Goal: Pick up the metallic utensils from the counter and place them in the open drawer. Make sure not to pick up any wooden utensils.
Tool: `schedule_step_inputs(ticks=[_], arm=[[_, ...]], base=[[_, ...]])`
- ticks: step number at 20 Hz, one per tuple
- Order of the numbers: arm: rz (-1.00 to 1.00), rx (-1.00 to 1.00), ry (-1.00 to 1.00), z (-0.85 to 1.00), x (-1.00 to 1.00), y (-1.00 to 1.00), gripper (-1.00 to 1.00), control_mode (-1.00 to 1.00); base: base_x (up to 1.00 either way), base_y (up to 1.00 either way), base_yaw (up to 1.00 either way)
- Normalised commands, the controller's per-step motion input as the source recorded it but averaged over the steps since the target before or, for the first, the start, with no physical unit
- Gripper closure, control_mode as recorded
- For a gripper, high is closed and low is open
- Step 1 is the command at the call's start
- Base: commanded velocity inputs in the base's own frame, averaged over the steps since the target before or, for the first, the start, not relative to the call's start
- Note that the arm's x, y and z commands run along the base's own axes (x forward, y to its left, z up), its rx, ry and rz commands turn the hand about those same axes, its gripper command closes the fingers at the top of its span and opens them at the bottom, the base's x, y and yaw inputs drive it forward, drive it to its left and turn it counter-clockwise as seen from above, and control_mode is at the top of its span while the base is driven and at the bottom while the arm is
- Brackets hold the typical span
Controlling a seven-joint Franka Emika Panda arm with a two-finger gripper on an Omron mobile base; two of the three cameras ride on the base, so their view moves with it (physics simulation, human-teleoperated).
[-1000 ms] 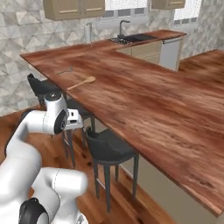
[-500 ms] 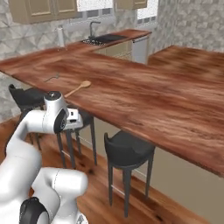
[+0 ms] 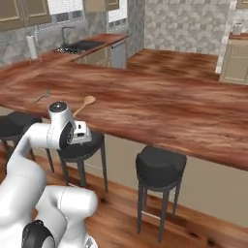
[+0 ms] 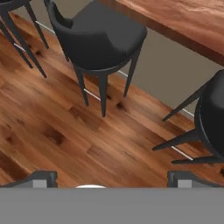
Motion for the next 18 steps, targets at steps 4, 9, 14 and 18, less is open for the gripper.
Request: schedule_step_inputs(ticks=[4, 9, 14, 18], arm=[[0.0, 0.0, 0.0, 0.0, 0.0, 0.0, -1.0, 1.0], [0.0, 0.0, 0.0, 0.0, 0.0, 0.0, -1.0, 1.0], [0.0, 0.0, 0.0, 0.0, 0.0, 0.0, -1.0, 1.0], [0.0, 0.0, 0.0, 0.0, 0.0, 0.0, -1.0, 1.0]], base=[[0.07, 1.0, -0.44], [0.01, 1.0, -0.31], [0.37, 1.0, -0.1], [0.62, 1.0, -0.25]])
